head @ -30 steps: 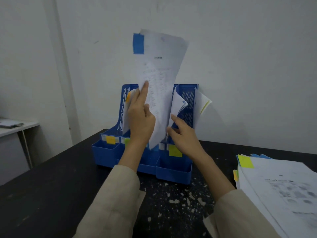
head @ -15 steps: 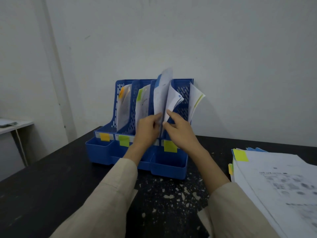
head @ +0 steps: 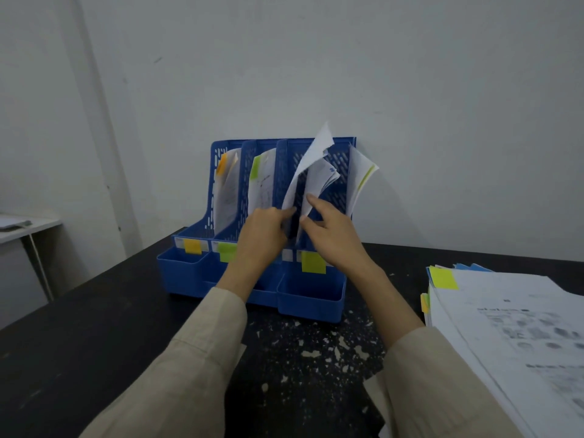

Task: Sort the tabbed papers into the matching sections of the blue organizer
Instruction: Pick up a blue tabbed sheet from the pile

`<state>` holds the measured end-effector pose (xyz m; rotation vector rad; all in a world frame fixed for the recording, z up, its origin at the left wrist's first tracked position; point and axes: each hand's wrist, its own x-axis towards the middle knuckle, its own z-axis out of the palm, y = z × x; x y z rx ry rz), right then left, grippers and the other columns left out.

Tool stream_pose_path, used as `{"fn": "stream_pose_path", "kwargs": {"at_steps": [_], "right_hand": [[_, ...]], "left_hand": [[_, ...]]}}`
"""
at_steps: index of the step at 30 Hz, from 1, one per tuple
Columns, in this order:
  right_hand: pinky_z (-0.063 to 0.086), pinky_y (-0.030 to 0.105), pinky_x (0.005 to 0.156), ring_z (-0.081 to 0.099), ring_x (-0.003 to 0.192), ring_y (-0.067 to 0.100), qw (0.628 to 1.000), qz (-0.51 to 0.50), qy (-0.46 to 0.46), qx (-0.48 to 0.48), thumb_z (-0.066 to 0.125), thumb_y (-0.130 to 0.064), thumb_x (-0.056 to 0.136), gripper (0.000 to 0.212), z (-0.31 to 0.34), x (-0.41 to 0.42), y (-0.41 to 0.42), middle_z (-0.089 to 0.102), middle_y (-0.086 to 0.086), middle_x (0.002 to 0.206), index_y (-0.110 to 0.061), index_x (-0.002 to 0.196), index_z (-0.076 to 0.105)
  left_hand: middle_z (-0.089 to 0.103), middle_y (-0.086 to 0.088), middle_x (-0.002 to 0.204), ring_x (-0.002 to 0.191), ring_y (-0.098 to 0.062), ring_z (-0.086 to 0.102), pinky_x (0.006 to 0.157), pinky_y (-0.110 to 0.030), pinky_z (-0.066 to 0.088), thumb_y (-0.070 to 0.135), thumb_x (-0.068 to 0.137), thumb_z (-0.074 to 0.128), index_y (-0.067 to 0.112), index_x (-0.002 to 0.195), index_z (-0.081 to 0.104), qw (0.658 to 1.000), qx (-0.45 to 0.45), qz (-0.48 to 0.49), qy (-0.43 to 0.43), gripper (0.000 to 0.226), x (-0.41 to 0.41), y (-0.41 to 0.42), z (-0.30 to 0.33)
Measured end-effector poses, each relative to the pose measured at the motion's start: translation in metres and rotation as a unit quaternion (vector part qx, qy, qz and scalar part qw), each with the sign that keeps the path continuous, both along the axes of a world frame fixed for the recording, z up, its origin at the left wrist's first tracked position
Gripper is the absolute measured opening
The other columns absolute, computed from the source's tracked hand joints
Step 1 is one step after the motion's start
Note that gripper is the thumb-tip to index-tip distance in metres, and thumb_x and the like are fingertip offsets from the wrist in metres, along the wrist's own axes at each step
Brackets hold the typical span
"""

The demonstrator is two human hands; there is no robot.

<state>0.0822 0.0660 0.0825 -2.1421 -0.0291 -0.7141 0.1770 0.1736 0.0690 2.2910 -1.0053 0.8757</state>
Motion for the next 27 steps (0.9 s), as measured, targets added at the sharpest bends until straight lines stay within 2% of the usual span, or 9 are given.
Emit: {"fn": "stream_pose_path", "kwargs": {"at_steps": [4, 7, 11, 13, 15, 18, 21, 23, 27], "right_hand": [[0.032, 0.013, 0.085, 0.049, 0.116, 0.017, 1.000, 0.001, -0.003, 0.002, 0.044, -0.016, 0.099, 0.047, 0.000, -0.001, -0.001, 0.044, 0.005, 0.141, -0.015, 0.144, 0.035], [0.031, 0.013, 0.081, 0.050, 0.113, 0.019, 1.000, 0.001, -0.005, 0.001, 0.044, -0.014, 0.098, 0.046, 0.000, 0.000, -0.001, 0.046, 0.008, 0.138, -0.015, 0.143, 0.036], [0.030, 0.014, 0.086, 0.048, 0.109, 0.011, 1.000, 0.002, -0.004, 0.002, 0.045, -0.016, 0.098, 0.049, 0.000, 0.000, -0.001, 0.044, 0.004, 0.140, -0.015, 0.145, 0.032], [0.030, 0.011, 0.083, 0.045, 0.104, 0.008, 1.000, 0.004, -0.009, -0.001, 0.046, -0.016, 0.098, 0.048, 0.001, 0.000, -0.001, 0.044, 0.004, 0.139, -0.015, 0.144, 0.034], [0.032, 0.014, 0.089, 0.047, 0.113, 0.012, 1.000, 0.003, -0.006, 0.001, 0.046, -0.017, 0.098, 0.049, 0.000, 0.000, -0.001, 0.043, 0.004, 0.142, -0.014, 0.145, 0.033], [0.035, 0.026, 0.104, 0.044, 0.126, 0.017, 1.000, 0.009, 0.000, 0.012, 0.046, -0.020, 0.099, 0.050, -0.001, 0.001, 0.000, 0.037, 0.001, 0.147, -0.013, 0.146, 0.031], [0.036, 0.028, 0.104, 0.045, 0.126, 0.018, 1.000, 0.009, -0.003, 0.013, 0.045, -0.020, 0.099, 0.048, -0.001, 0.001, 0.000, 0.038, 0.002, 0.147, -0.013, 0.145, 0.033], [0.033, 0.022, 0.101, 0.044, 0.127, 0.017, 1.000, 0.008, -0.006, 0.007, 0.045, -0.018, 0.099, 0.046, -0.001, 0.002, -0.001, 0.039, 0.003, 0.147, -0.012, 0.144, 0.035], [0.028, 0.017, 0.100, 0.037, 0.132, 0.014, 1.000, 0.010, -0.010, 0.004, 0.044, -0.015, 0.099, 0.047, -0.001, 0.002, -0.002, 0.038, 0.002, 0.147, -0.012, 0.144, 0.034]], "left_hand": [[0.055, -0.012, 0.058, 0.054, -0.016, 0.046, 0.051, -0.028, 0.032, -0.003, 0.087, 0.048, -0.001, 0.092, 0.069, 0.997, 0.007, -0.023, 0.070, 0.022, 0.000, -0.002, -0.013], [0.053, -0.004, 0.054, 0.049, -0.005, 0.042, 0.054, -0.024, 0.034, 0.003, 0.091, 0.050, 0.006, 0.078, 0.067, 0.987, -0.035, -0.056, 0.144, 0.021, -0.002, -0.002, -0.015], [0.066, -0.006, 0.077, 0.068, -0.014, 0.063, 0.063, -0.028, 0.051, 0.013, 0.088, 0.060, 0.010, 0.085, 0.060, 0.973, -0.167, -0.075, 0.138, 0.004, -0.008, 0.001, -0.013], [0.064, -0.002, 0.087, 0.071, -0.006, 0.063, 0.060, -0.019, 0.051, 0.012, 0.087, 0.063, 0.014, 0.092, 0.045, 0.957, -0.231, -0.092, 0.149, 0.018, -0.011, 0.001, -0.013], [0.064, -0.001, 0.082, 0.065, 0.003, 0.058, 0.055, -0.012, 0.046, 0.015, 0.089, 0.063, 0.018, 0.103, 0.041, 0.950, -0.254, -0.086, 0.162, 0.026, -0.010, -0.002, -0.013], [0.067, -0.003, 0.073, 0.057, 0.002, 0.052, 0.052, -0.007, 0.040, 0.024, 0.092, 0.059, 0.012, 0.126, 0.049, 0.959, -0.231, -0.056, 0.155, 0.038, -0.008, -0.006, -0.014], [0.069, -0.016, 0.105, 0.089, -0.015, 0.064, 0.067, -0.005, 0.042, 0.027, 0.094, 0.054, 0.005, 0.127, 0.056, 0.965, -0.206, -0.065, 0.146, 0.039, -0.008, -0.014, -0.012], [0.068, -0.016, 0.111, 0.100, -0.019, 0.064, 0.077, -0.011, 0.043, 0.023, 0.095, 0.053, 0.004, 0.124, 0.060, 0.968, -0.203, -0.071, 0.127, 0.035, -0.007, -0.019, -0.008], [0.071, -0.013, 0.096, 0.083, -0.018, 0.063, 0.068, -0.017, 0.040, 0.013, 0.096, 0.050, 0.004, 0.111, 0.068, 0.978, -0.173, -0.066, 0.098, 0.025, -0.002, -0.024, -0.002]]}}
